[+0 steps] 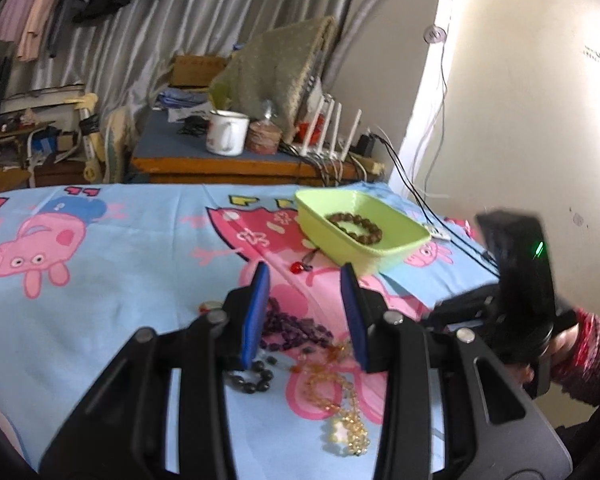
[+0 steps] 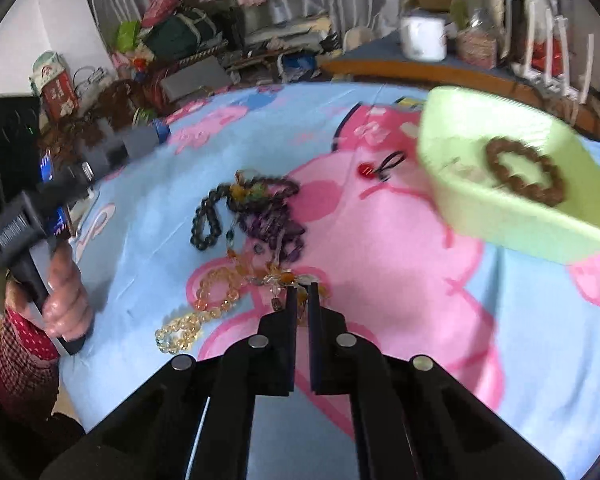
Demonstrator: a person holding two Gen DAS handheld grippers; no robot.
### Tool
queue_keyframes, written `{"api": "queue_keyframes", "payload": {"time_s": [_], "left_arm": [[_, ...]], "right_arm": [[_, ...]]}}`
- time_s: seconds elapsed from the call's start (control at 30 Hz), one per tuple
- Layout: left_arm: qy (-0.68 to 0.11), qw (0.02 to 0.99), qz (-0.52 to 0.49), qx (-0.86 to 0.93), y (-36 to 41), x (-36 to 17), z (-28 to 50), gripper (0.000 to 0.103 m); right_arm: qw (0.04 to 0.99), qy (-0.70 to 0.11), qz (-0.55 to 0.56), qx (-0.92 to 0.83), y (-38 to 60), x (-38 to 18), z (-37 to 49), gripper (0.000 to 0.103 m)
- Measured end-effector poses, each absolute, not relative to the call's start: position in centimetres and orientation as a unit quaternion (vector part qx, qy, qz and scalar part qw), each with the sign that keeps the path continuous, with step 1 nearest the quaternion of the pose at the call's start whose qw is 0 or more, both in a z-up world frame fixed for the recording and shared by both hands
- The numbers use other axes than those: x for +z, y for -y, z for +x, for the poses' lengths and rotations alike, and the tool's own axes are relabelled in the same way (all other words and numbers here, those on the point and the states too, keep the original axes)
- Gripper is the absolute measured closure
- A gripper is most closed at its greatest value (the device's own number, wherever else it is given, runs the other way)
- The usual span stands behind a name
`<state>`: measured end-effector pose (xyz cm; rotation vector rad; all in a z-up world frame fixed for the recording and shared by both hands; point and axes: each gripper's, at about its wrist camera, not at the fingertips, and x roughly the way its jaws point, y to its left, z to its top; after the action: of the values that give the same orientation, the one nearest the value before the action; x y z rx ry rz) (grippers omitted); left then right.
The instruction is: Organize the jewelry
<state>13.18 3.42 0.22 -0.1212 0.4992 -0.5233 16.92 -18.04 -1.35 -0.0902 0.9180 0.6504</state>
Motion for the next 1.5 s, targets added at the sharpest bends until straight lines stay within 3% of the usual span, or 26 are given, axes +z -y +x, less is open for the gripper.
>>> {"api": "queue_keyframes", "payload": {"time_s": [0.1,0.17,0.2,0.23,0.47,0.5,0.53,0.6,0.7,0.73,1.17,1.5], "left_arm": [[-0.254,0.929,-0.041,-0.267,-2.1,-0.1,13.1,0.068],[-0.254,0.925,-0.019,-0.281,-0.7,-0.1,12.6,0.056],[-0.253,0.925,-0.009,-0.283,0.0,-0.1,12.5,0.042],[-0.250,0.925,0.002,-0.286,0.8,-0.1,12.3,0.040],[-0.250,0.915,0.055,-0.312,5.9,0.3,13.1,0.040],[-0.248,0.914,0.061,-0.315,6.3,0.4,13.2,0.047],[-0.249,0.910,0.069,-0.323,7.0,0.6,13.6,0.064],[-0.252,0.904,0.075,-0.336,8.1,1.3,14.5,0.079],[-0.237,0.907,0.066,-0.342,9.0,3.1,15.4,0.082],[-0.228,0.906,0.061,-0.352,9.2,4.1,15.7,0.097],[-0.136,0.932,0.073,-0.329,12.0,17.5,20.0,0.098],[-0.146,0.937,0.057,-0.313,14.6,20.1,25.9,0.098]], "right_arm": [[0.859,-0.409,-0.028,0.308,18.8,0.7,16.4,0.103],[0.867,-0.389,-0.028,0.311,19.1,2.3,16.1,0.103],[0.871,-0.378,-0.027,0.313,19.1,3.2,15.9,0.103],[0.874,-0.370,-0.027,0.314,19.0,3.9,15.8,0.103],[0.894,-0.307,-0.025,0.324,19.6,9.0,14.7,0.103],[0.898,-0.297,-0.025,0.324,19.7,9.8,14.6,0.103],[0.901,-0.287,-0.024,0.323,20.0,10.6,14.4,0.103],[0.905,-0.275,-0.021,0.324,20.3,11.8,14.4,0.103],[0.916,-0.251,-0.024,0.313,21.2,13.8,14.7,0.103],[0.919,-0.245,-0.023,0.309,21.5,14.2,14.6,0.103],[0.959,-0.146,0.027,0.240,27.0,23.4,19.0,0.103],[0.968,-0.144,0.055,0.200,30.2,24.7,23.8,0.103]]}}
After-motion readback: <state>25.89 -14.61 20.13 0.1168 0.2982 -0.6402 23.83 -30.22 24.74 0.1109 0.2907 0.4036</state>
